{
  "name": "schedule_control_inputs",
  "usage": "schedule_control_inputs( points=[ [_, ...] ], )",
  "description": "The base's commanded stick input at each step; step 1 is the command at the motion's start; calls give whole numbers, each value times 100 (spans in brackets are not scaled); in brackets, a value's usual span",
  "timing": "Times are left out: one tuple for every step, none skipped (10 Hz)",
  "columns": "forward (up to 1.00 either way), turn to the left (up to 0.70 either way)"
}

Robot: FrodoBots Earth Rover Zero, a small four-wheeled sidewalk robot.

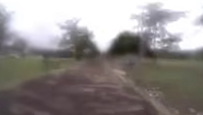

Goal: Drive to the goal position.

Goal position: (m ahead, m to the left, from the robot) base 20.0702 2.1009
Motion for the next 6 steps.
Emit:
schedule_control_inputs(
  points=[
    [70,0],
    [70,0],
    [70,0],
    [70,0],
    [70,0],
    [70,0]
  ],
)
